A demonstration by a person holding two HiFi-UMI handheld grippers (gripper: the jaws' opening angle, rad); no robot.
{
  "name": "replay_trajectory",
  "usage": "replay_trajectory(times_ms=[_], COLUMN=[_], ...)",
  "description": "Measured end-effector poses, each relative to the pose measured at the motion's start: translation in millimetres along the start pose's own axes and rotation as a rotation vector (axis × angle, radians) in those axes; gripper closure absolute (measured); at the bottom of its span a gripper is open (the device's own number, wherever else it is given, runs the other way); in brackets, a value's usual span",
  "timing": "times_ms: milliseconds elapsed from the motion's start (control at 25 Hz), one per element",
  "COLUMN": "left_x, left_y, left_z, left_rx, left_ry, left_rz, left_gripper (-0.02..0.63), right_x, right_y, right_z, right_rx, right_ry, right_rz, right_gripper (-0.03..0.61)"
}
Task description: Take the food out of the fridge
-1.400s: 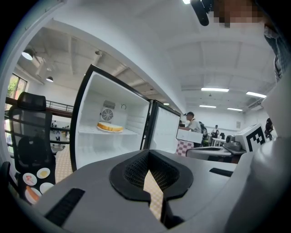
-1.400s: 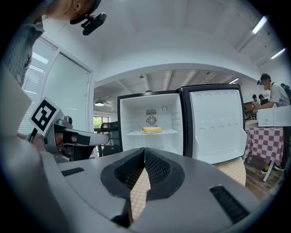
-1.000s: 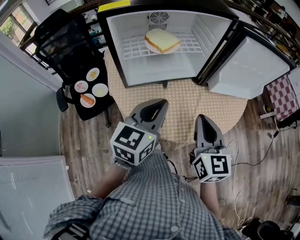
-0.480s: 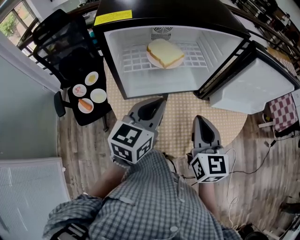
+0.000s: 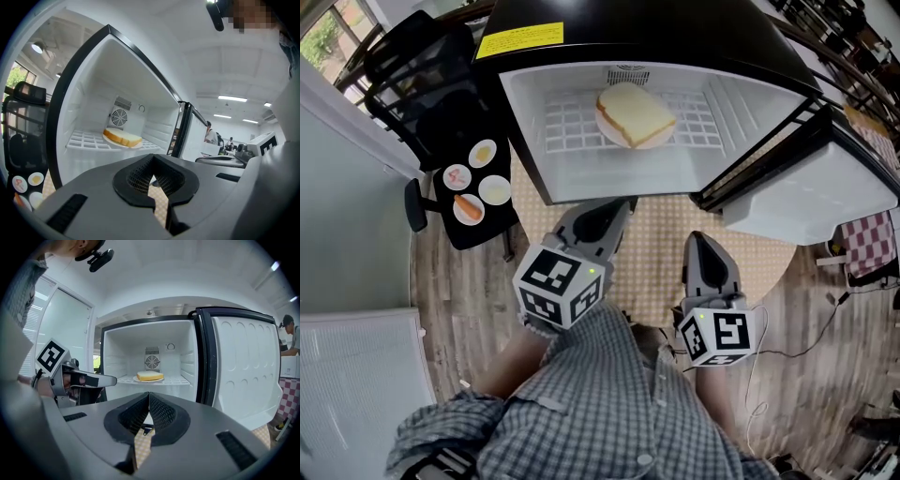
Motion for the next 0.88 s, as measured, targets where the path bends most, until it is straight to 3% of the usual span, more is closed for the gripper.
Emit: replay_trajectory(times_ms=[160,320,680,880], left_x=[-1,1,-1,-2], left_y=[-2,3,4,2], left_z=[3,3,8,7], left_rx=[0.022,0.019,0.052,0.063], left_ry=[0.024,0.046,0.166,0.231], left_rz=[-0.004,-0.013,-0.061,-0.081], left_gripper=[0.609,0.609,0.609,0.609], right_x=[-8,-16,-47,-68], right_y=[-2,-4,-2,2], right_z=[0,-4,-24,-32], right_rx=[-0.02,-0.111,-0.192,-0.374], right_ry=[0.023,0.084,0.207,0.333], right_rz=[0.013,0.02,0.016,0.0], right_gripper=[0.568,0.568,0.568,0.568])
Point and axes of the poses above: the fingertips, and each gripper's own axes: x backward along the fingers, z to its left, y out of its top, the point moved 5 cm from there along x, backward along the fingers, and after that the axes turned 10 degrees about x, right-handed, at the moved point
